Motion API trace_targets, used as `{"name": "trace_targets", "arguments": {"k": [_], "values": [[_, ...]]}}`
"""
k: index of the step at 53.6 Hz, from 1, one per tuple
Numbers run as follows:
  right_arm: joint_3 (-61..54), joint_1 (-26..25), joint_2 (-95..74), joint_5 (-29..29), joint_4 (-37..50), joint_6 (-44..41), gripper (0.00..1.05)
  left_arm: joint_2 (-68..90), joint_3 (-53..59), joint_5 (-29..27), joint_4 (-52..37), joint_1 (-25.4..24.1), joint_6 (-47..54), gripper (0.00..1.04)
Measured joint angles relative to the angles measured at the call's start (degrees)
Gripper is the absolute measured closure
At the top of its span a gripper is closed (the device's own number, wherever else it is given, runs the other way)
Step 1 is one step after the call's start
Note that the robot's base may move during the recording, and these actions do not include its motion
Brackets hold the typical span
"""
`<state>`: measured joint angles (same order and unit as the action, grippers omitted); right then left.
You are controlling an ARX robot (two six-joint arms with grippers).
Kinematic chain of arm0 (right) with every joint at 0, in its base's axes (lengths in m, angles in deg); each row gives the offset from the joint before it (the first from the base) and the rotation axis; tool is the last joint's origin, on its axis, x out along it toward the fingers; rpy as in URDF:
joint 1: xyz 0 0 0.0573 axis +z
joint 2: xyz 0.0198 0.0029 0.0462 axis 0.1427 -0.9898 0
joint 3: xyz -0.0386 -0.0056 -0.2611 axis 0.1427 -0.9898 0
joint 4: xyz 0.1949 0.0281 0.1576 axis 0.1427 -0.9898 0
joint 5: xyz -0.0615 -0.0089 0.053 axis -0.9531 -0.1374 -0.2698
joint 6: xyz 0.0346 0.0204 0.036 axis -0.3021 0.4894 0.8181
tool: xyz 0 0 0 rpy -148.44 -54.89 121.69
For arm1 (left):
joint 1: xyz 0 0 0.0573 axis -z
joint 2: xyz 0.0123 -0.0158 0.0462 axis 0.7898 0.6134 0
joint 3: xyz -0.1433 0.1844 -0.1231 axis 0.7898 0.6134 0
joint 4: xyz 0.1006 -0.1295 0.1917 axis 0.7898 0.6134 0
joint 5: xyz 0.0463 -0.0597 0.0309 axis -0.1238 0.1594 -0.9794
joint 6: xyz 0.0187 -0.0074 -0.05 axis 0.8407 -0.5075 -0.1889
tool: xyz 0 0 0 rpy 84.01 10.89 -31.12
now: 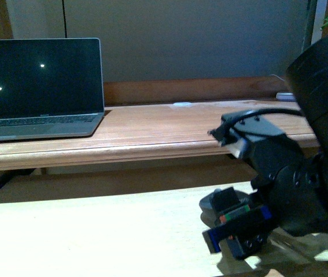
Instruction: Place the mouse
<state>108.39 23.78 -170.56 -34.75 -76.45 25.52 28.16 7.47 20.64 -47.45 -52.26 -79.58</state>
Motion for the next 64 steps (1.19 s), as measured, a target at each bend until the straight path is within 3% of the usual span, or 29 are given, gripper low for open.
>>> {"name": "trace_targets", "arguments": {"k": [9, 18, 47, 52, 64], "values": [[4.8, 0.2, 7.5, 3.9, -2.6, 4.0, 0.50, 0.0, 0.0, 0.0, 0.0, 0.0, 0.0, 1.02], [18.3, 1.7, 2.4, 2.1, -4.9, 6.2, 0.50, 0.0, 0.0, 0.0, 0.0, 0.0, 0.0, 1.02], [64.3, 6.2, -33.7, -11.6, -17.6, 8.6, 0.50, 0.0, 0.0, 0.0, 0.0, 0.0, -0.1, 0.27], [72.6, 6.1, -40.0, -15.3, -21.5, 8.6, 0.50, 0.0, 0.0, 0.0, 0.0, 0.0, -0.1, 0.07], [79.2, 5.9, -45.8, -18.5, -24.5, 8.5, 0.50, 0.0, 0.0, 0.0, 0.0, 0.0, -0.1, 0.08]]}}
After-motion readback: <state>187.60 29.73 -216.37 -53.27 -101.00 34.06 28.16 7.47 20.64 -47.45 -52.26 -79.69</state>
